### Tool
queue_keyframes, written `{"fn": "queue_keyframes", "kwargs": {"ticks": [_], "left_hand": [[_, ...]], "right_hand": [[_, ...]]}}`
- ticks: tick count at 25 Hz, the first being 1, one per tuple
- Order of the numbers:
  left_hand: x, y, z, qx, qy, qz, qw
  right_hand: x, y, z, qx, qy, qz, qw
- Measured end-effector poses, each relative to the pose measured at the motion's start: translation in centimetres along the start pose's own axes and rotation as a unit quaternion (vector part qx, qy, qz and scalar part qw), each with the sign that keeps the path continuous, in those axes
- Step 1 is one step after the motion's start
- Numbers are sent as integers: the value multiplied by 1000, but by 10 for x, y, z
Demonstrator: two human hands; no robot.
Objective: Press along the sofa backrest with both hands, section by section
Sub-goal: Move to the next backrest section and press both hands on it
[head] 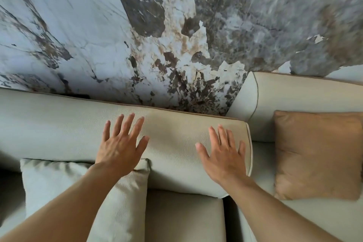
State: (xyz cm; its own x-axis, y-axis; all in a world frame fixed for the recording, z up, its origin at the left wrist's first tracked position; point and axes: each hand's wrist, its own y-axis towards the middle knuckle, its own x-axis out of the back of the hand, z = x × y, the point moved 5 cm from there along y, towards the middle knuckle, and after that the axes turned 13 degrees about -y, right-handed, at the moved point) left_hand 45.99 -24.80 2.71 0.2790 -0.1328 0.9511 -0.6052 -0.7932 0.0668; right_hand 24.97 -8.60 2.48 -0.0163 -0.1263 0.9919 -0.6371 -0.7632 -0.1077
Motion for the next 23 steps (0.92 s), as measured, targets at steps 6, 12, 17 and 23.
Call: {"fn": "queue_keyframes", "kwargs": {"ticks": [6, 12, 17, 23], "left_hand": [[-29, 39, 16, 13, -29, -38, 999], [-50, 39, 17, -18, -23, -164, 986], [-51, 40, 17, -33, -3, -214, 976], [-53, 51, 19, -28, 1, -236, 971]], "right_hand": [[-36, 19, 17, -14, 4, -125, 992], [-56, 25, 23, -42, -30, -229, 972], [-59, 28, 23, -49, -34, -263, 963], [-57, 42, 23, -48, -36, -277, 959]]}}
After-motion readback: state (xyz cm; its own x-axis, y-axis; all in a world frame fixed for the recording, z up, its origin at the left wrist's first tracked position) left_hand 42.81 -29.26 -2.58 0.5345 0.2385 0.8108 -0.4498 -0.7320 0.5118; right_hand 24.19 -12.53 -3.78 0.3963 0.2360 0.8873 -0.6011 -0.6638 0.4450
